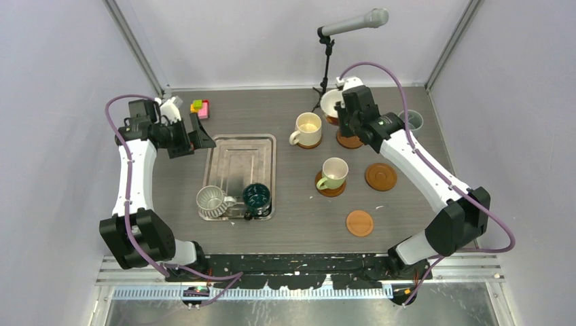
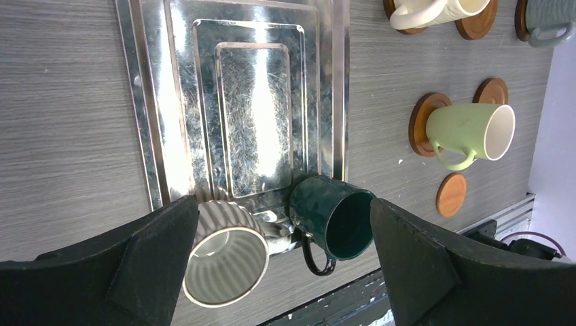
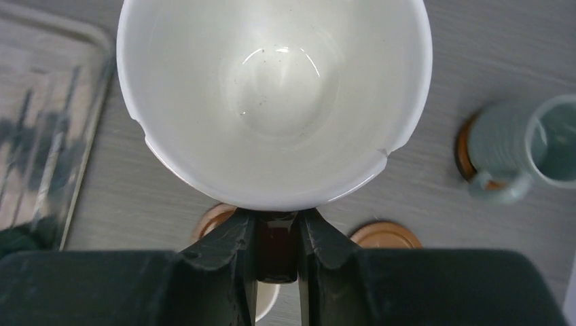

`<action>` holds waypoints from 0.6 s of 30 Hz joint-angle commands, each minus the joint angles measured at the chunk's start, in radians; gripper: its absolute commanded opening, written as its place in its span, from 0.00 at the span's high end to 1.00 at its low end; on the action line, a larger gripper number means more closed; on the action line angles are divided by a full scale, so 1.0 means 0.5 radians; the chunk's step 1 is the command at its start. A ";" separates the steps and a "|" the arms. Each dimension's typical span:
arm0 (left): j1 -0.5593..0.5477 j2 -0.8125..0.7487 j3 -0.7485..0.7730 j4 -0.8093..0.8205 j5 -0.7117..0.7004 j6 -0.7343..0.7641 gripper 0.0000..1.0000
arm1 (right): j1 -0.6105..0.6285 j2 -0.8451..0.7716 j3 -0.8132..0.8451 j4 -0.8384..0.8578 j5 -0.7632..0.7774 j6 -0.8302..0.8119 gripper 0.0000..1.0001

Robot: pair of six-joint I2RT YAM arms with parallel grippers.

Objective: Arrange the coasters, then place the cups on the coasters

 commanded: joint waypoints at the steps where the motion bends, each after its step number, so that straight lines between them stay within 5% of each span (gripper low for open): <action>1: 0.018 -0.070 0.064 0.085 0.076 -0.049 0.00 | -0.039 -0.181 -0.055 0.320 0.583 0.359 1.00; 9: 0.018 -0.120 0.047 0.087 0.045 -0.045 0.00 | -0.049 -0.091 -0.114 0.437 1.289 0.715 1.00; 18: 0.018 -0.132 0.028 0.093 0.057 -0.041 0.00 | -0.077 0.146 -0.039 0.408 1.232 0.977 1.00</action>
